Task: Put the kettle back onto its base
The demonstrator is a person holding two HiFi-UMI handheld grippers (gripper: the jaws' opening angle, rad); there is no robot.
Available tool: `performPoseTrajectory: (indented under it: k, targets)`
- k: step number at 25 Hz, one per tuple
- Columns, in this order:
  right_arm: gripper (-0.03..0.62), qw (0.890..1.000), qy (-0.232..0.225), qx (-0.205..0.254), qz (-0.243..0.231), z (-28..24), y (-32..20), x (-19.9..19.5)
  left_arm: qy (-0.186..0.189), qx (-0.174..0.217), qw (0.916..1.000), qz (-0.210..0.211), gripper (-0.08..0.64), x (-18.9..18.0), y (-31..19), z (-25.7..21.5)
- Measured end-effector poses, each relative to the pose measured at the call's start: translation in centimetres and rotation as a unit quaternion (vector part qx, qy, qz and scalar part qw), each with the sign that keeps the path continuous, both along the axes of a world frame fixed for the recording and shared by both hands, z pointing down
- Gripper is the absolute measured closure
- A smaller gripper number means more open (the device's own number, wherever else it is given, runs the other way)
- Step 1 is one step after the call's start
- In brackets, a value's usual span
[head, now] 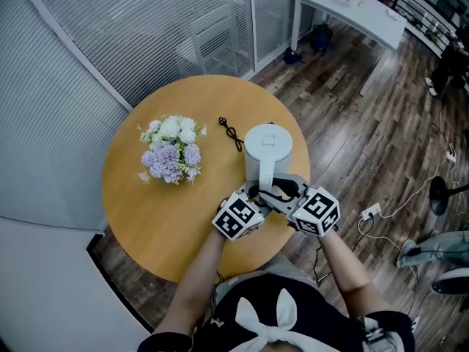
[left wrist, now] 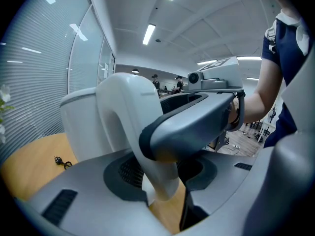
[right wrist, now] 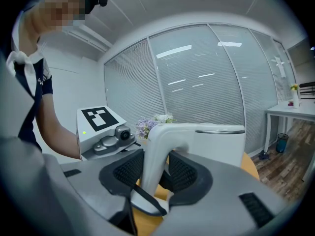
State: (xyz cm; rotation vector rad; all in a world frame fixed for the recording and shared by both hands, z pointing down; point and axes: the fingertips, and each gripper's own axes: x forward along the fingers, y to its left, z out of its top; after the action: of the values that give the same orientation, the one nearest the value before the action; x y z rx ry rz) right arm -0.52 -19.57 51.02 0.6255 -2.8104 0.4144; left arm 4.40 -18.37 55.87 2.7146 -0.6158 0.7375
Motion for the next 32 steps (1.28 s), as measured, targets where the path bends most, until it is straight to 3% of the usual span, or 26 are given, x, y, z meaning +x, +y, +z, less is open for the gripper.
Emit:
performPoseTrajectory:
  k: [32]
  targets:
    - [0.439, 1.0, 0.02, -0.011, -0.013, 2.1, 2.5, -0.8, -0.028, 0.002, 0.9995, -0.016, 0.399, -0.8, 1.9, 2.7]
